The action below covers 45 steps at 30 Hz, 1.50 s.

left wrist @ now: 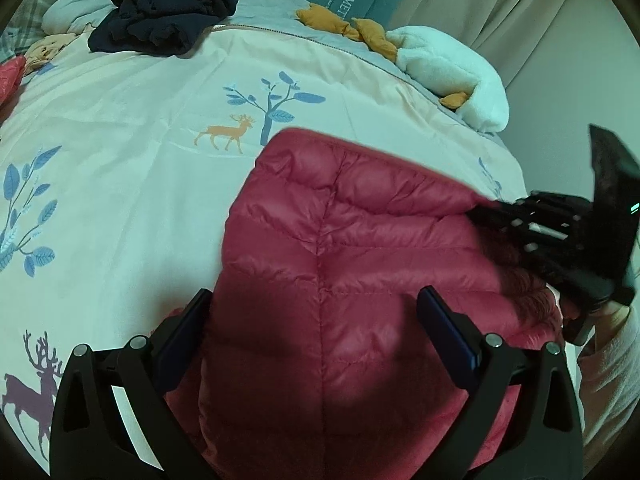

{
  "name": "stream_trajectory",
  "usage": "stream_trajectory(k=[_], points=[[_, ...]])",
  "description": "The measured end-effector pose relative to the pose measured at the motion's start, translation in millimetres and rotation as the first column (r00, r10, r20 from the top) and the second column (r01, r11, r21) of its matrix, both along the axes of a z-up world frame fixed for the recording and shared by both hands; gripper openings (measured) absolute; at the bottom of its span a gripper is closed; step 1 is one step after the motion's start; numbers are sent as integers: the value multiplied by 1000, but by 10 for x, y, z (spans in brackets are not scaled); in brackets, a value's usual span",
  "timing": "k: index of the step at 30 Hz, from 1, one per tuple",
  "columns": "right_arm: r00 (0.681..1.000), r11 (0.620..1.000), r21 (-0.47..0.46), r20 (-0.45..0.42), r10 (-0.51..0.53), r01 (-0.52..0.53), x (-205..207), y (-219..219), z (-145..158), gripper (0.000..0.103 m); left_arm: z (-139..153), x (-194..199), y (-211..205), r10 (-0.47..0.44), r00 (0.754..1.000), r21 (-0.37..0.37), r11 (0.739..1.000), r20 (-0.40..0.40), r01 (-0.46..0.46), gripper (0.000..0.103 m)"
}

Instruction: Fold large clothes

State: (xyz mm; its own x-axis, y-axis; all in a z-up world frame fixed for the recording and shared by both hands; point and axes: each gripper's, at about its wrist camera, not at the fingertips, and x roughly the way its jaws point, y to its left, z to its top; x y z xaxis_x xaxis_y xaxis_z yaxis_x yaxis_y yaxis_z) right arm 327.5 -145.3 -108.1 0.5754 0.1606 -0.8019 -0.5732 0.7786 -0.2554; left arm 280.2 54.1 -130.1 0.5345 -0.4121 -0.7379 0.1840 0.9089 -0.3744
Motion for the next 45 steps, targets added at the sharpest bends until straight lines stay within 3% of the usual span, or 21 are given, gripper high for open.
stream_trajectory(k=[1, 2, 4, 6, 8, 9, 12, 15, 16, 19, 22, 24, 26, 30, 33, 37, 40, 41, 45], points=[[1000, 999, -39, -16, -21, 20, 56, 14, -136, 5, -17, 26, -3, 4, 1000, 2, 1000, -4, -4, 101], [997, 998, -45, -65, -47, 44, 129, 8, -287, 5, -48, 68, -14, 8, 1000, 7, 1000, -15, -8, 101], [993, 995, -37, -76, -91, 89, 197, -4, -440, 11, -107, 125, -32, 7, 999, 18, 1000, -38, -7, 101], [987, 991, 14, -84, -135, 136, 256, -68, -402, 19, -135, 142, -43, 8, 999, 36, 999, -54, -6, 101], [981, 978, 94, -64, -183, 188, 268, -223, -239, 44, -92, 115, -46, -6, 999, 46, 999, -51, 9, 101], [978, 968, 139, -39, -207, 211, 256, -318, -113, 46, -58, 103, -50, -13, 999, 49, 999, -47, 15, 101], [958, 940, 196, 18, -287, 278, 170, -553, 174, 46, 86, 91, -76, -34, 999, 36, 999, -18, 34, 101], [981, 950, 245, -26, -194, 195, -7, -585, 230, 38, 160, 153, -201, -59, 998, 34, 998, -7, 59, 101], [990, 959, 249, -56, -129, 139, -89, -524, 199, 30, 174, 200, -282, -81, 997, 30, 996, -4, 81, 101], [990, 975, 207, -125, -59, 84, -89, -341, 6, 15, 137, 355, -553, -168, 985, -13, 986, -27, 168, 101], [973, 982, 83, -176, -150, 167, 164, -267, -337, 7, -32, 553, -898, -188, 979, 115, 974, -77, 196, 100], [968, 977, 22, -143, -205, 210, 289, -246, -454, 5, -175, 666, -1006, -164, 979, 179, 967, -119, 184, 100], [963, 971, 2, -124, -237, 240, 375, -270, -487, 4, -232, 728, -999, -139, 983, 183, 970, -122, 160, 100], [924, 925, -15, -26, -381, 381, 500, -510, -427, 6, -176, 766, -735, -5, 997, 153, 988, -81, 17, 100], [904, 898, 106, -20, -428, 427, 394, -819, -200, 10, -73, 716, -438, 54, 996, 87, 995, -72, -48, 99], [911, 896, 187, 2, -411, 404, -122, -1054, 120, 17, 107, 439, -165, 41, 999, 73, 997, -32, -39, 99], [917, 883, 260, -25, -398, 390, -512, -1175, 226, 35, 201, 135, -91, 3, 1000, 70, 998, 11, -3, 99], [919, 880, 277, -31, -392, 385, -617, -1205, 232, 40, 221, -7, -75, -11, 999, 75, 997, 32, 9, 99], [917, 880, 264, -72, -391, 396, -1004, -1213, 46, 43, 141, -406, -84, -32, 996, 121, 992, 85, 21, 100]])
